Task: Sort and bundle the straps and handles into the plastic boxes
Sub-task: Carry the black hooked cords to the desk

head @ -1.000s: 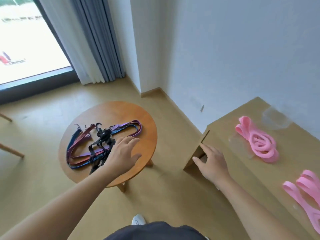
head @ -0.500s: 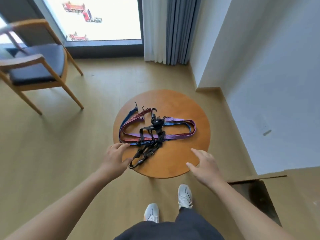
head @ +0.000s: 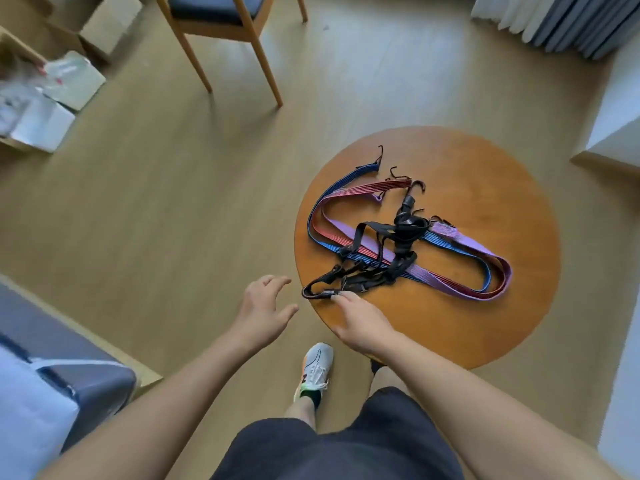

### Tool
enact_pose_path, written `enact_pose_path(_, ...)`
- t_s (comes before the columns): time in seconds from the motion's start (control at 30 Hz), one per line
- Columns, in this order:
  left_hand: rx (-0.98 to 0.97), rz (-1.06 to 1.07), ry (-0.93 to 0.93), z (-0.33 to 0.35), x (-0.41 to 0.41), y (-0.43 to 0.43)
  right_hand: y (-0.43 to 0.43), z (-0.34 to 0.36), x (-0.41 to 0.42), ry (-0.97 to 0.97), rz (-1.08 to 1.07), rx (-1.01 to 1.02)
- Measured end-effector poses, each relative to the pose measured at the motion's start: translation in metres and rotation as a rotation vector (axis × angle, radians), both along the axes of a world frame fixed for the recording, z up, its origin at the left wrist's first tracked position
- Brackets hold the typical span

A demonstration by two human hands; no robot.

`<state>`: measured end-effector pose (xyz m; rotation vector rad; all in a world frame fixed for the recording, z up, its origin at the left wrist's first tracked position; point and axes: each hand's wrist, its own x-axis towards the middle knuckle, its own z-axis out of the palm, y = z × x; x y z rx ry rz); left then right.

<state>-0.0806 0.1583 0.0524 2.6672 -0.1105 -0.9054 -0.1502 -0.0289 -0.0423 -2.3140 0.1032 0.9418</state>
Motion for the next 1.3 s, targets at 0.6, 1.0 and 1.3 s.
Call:
enact_pose_path(0.6, -0.122, 0.042, -0.009, -0.006, 0.003, -0.025, -0.028, -0.009, 0.010, -0.322, -0.195, -0.045)
enact_pose_path(1.0, -0.323, -0.092, -0.027, 0.034, 0.034, -0.068, -0.068, 0.121, 0.019, -0.719, -0.718, 0.157)
enact_pose_path(1.3, -0.592, -0.359, -0.145, 0.114, 0.056, -0.146, -0.114, 0.281, 0.027, -0.992, -0.974, 0.478)
